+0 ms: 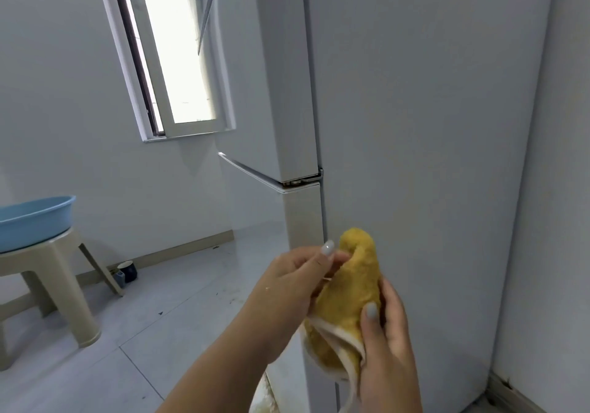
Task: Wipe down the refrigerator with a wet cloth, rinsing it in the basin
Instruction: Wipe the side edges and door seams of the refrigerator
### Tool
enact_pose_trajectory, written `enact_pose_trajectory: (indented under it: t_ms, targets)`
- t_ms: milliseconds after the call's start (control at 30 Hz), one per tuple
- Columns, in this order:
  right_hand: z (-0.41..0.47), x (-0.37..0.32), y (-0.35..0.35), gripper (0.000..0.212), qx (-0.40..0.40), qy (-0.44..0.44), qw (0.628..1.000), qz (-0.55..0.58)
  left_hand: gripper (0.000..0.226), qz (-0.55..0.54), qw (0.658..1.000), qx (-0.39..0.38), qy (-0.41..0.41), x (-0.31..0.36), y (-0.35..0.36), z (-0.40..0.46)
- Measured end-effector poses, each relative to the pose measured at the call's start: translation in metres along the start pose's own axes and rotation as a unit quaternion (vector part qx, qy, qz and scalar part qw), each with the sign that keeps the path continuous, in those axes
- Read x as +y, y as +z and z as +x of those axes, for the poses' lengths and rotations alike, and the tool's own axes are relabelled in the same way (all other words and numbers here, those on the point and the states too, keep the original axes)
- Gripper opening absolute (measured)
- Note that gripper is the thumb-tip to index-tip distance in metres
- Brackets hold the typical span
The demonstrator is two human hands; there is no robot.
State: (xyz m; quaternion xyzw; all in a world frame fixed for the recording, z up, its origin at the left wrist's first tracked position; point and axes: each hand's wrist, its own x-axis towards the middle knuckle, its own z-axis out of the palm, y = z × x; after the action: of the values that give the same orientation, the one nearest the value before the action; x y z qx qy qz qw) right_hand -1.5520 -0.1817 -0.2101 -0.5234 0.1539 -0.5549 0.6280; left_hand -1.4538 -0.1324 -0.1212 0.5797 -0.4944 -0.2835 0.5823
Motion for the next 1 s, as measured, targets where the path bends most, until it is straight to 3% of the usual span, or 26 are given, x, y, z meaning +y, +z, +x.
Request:
enact_pose_trajectory:
  t_ms: [100, 167, 300, 400, 500, 600, 700, 800, 1000]
  targets:
    - [0.028, -0.011, 0.016, 0.052, 0.033, -0.094, 0.994, -0.054, 0.031, 0.099, 0.982, 0.095, 0.13, 0.007, -0.015, 0.004]
    - [0.044, -0.026, 0.033, 0.046, 0.049, -0.207, 0.969, -0.128, 0.025, 0.086, 0.964, 0.175, 0.181, 0.012, -0.025, 0.01]
    - [0.084, -0.053, 0.064, 0.046, 0.071, -0.41, 0.88, -0.229, 0.019, 0.054, 0.948, 0.232, 0.212, 0.021, -0.04, 0.027]
    - [0.115, -0.06, 0.08, 0.045, 0.068, -0.492, 0.8, -0.336, 0.014, 0.044, 0.944, 0.243, 0.218, 0.024, -0.049, 0.042]
    - [0.134, -0.052, 0.087, 0.05, 0.044, -0.51, 0.734, -0.447, 0.009, 0.079, 0.939, 0.257, 0.216, 0.021, -0.059, 0.058]
    - [0.134, -0.041, 0.081, 0.052, 0.014, -0.512, 0.699, -0.5, 0.009, 0.162, 0.919, 0.271, 0.235, 0.016, -0.068, 0.064]
    - [0.125, -0.024, 0.067, 0.052, -0.007, -0.513, 0.684, -0.519, 0.022, 0.174, 0.918, 0.262, 0.243, 0.015, -0.074, 0.061]
    - [0.114, 0.002, 0.05, 0.052, -0.021, -0.515, 0.672, -0.531, 0.034, 0.084, 0.945, 0.224, 0.223, 0.009, -0.081, 0.057]
    - [0.092, 0.059, 0.015, 0.062, -0.049, -0.508, 0.667, -0.543, 0.025, 0.024, 0.966, 0.195, 0.165, -0.013, -0.076, 0.058]
